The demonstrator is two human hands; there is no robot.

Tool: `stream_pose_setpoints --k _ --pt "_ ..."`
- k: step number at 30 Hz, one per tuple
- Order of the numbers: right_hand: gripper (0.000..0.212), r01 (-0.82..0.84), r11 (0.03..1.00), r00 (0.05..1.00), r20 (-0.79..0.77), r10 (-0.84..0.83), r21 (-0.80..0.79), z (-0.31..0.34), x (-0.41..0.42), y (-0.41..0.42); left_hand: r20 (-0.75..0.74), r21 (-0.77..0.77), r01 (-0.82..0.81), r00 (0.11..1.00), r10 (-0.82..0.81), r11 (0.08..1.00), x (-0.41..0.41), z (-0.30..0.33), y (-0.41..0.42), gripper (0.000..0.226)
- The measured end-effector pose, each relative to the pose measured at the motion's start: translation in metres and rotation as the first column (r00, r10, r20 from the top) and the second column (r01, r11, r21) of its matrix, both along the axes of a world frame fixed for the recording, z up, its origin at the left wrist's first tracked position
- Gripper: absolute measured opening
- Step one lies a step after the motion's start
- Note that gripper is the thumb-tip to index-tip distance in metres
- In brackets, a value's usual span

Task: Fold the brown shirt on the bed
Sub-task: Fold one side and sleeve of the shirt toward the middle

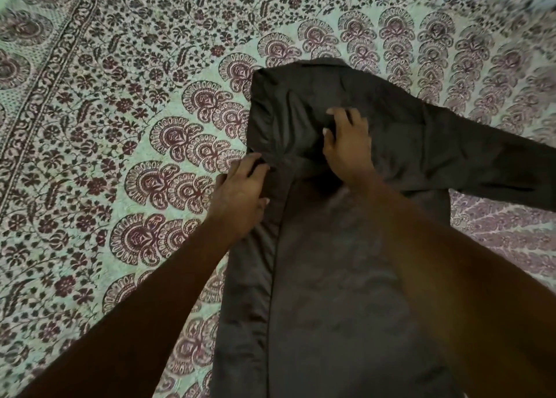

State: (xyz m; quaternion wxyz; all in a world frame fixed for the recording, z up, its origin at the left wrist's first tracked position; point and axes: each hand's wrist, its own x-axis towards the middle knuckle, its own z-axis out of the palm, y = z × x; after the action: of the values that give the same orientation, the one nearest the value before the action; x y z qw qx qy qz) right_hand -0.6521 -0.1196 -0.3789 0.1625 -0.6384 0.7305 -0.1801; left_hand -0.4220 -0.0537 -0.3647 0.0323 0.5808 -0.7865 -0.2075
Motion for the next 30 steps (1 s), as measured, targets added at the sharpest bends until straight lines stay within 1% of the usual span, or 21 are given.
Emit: stream_pose_setpoints --k 2,3,5,7,10,13,15,18,20,22,26,30 --pt "0.047 0.001 1.0 0.997 0.072 -0.003 0.029 -0.003 -0.007 -0.023 0.043 0.046 0.017 0.999 -0.019 0.999 -0.007 -0.005 -0.024 0.078" --pt "0.05 -0.002 0.999 0.997 0.078 -0.002 0.046 -0.003 -0.011 -0.034 0.052 0.052 0.022 0.998 -0.025 0.998 -0.01 -0.007 -0.035 0.078" --pt "0.053 0.021 0.995 0.996 0.088 -0.03 0.097 0.002 -0.014 -0.053 0.027 0.023 0.014 1.0 -0.014 1.0 -0.017 -0.01 -0.052 0.068" --pt "0.051 0.041 0.984 0.987 0.144 -0.067 0.175 0.008 -0.013 -0.07 -0.02 -0.025 -0.023 1.0 0.022 0.999 -0.02 -0.01 -0.066 0.06" --pt "0.045 -0.023 0.971 0.985 0.174 -0.019 0.239 0.01 -0.02 -0.088 -0.036 -0.038 -0.039 0.999 0.037 0.999 -0.023 -0.011 -0.085 0.066" --pt "0.028 -0.121 0.932 0.987 0.139 0.077 0.342 0.014 -0.026 -0.093 -0.005 -0.009 -0.033 0.999 0.033 0.999 -0.025 -0.016 -0.097 0.076" --pt "0.02 -0.135 0.917 0.988 0.116 0.099 0.375 0.017 -0.027 -0.093 0.001 -0.006 -0.032 0.999 0.032 0.999 -0.026 -0.017 -0.102 0.08" --pt "0.017 -0.09 0.947 0.995 0.064 0.074 0.309 0.025 -0.033 -0.088 -0.006 -0.01 -0.036 0.999 0.036 0.999 -0.027 -0.017 -0.108 0.085" --pt "0.014 -0.103 0.961 0.993 0.076 0.086 0.258 0.029 -0.041 -0.084 -0.014 -0.006 -0.04 0.999 0.04 0.999 -0.027 -0.017 -0.11 0.088" --pt "0.013 -0.077 0.977 0.995 0.074 0.063 0.201 0.032 -0.047 -0.08 -0.019 -0.006 -0.043 0.999 0.043 0.999 -0.028 -0.018 -0.11 0.086" --pt "0.015 -0.005 0.995 1.0 -0.015 0.007 0.1 0.029 -0.054 -0.081 0.018 -0.009 -0.052 0.998 0.052 0.999 -0.027 -0.026 -0.106 0.075" --pt "0.017 0.048 0.997 0.994 -0.097 -0.041 0.067 0.02 -0.06 -0.082 0.056 -0.027 -0.076 0.995 0.078 0.997 -0.031 -0.03 -0.101 0.077"
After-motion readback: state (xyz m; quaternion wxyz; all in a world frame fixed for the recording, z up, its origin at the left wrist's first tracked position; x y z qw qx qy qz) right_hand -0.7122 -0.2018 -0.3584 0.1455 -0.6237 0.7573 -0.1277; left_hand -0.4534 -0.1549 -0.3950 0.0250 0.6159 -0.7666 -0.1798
